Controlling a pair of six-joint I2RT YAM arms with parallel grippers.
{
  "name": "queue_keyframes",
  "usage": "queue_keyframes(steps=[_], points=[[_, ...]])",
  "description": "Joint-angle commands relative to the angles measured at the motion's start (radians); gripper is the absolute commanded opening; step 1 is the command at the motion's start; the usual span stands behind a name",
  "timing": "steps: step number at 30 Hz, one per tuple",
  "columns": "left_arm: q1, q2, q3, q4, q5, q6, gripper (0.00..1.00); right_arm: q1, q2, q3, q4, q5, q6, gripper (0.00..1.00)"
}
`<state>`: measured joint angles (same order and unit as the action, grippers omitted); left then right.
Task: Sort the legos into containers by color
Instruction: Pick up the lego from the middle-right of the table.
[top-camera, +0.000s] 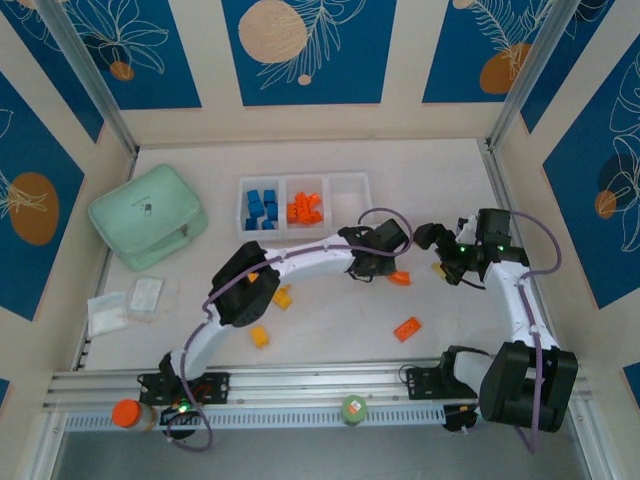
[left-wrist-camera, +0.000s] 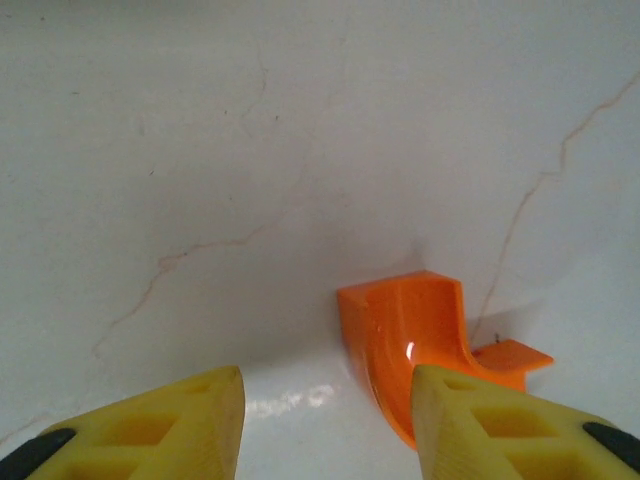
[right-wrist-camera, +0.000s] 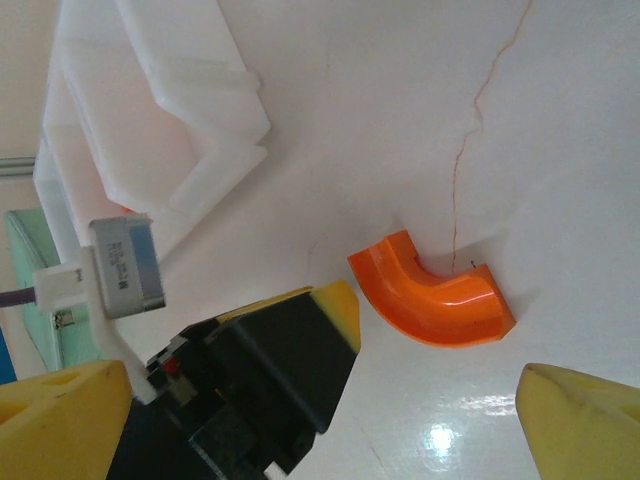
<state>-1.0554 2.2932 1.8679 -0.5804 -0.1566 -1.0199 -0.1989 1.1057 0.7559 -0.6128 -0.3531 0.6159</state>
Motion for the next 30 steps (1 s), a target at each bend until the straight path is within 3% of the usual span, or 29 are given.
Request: queue_keyframes(steps=[1, 8, 25, 30], points=[[-0.005, 0.049, 0.056, -0.055, -0.013, 0.009, 0.46, -0.011, 0.008, -0.012, 0.007, -0.041, -0.021, 0.99], [-0.005, 0.096, 0.088, -0.062, -0.003, 0.017, 0.41, -0.016, 0.011, -0.018, 0.01, -0.049, -0.025, 0.99], [-0.005, 0.067, 0.083, -0.091, -0.038, 0.062, 0.11, -0.023, 0.002, -0.014, -0.016, -0.043, -0.042, 0.99], [-0.003, 0.016, 0.054, -0.078, -0.051, 0.078, 0.07, -0.025, -0.004, -0.012, -0.021, -0.05, -0.042, 0.99]])
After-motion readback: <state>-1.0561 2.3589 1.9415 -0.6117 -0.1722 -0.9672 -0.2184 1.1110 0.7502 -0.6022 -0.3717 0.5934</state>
